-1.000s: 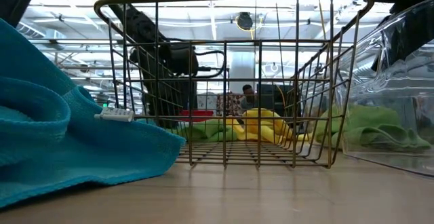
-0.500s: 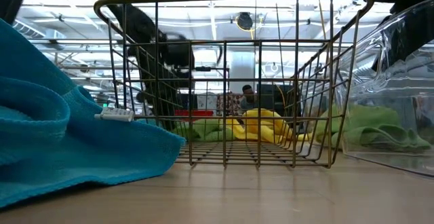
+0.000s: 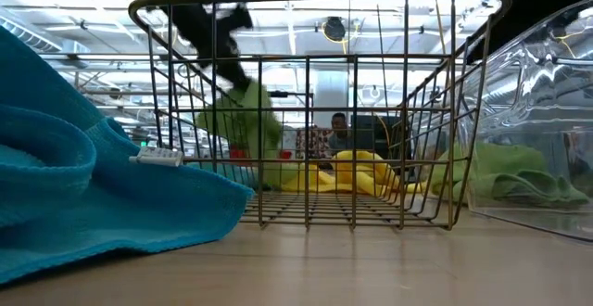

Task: Sort microfiber towel by color & place in baskets
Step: Put the green microfiber cloth into the top transparent bin

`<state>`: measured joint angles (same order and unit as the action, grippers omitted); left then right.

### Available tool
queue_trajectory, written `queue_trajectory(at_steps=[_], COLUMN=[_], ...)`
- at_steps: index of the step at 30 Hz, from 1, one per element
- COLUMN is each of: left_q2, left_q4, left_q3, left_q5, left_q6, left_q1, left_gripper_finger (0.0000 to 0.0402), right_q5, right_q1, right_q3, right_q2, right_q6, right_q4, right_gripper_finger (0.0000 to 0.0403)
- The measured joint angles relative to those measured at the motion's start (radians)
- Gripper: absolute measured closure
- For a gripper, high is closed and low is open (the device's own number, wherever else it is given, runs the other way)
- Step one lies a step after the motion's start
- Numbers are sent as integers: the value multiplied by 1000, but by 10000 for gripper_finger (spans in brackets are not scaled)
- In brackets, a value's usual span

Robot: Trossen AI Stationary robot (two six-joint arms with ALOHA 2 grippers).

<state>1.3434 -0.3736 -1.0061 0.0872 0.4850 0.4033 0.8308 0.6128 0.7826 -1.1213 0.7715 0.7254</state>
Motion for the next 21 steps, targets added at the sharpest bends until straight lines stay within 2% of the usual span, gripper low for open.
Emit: queue_trajectory(at_steps=[5,8,16,21], left_q2=[-72,-88,-89,-90], left_q4=[62,99,233,350], left_q3=[0,-1,-1,-1], left_q5=[0,0,-2,-4], left_q6=[1,2,2,29], left_q1=[-58,-98,-208,-258], left_gripper_finger=[394,394,393,393], right_q5=[75,90,93,77], right_q1=[-29,-52,-172,-275], right_q3=[0,0,0,0], right_q2=[-4,-21,-138,-225], right_q6=[-146,-257,-534,-702], right_q4=[-175,-298,-678,-980], right_gripper_finger=[400,384,299,246])
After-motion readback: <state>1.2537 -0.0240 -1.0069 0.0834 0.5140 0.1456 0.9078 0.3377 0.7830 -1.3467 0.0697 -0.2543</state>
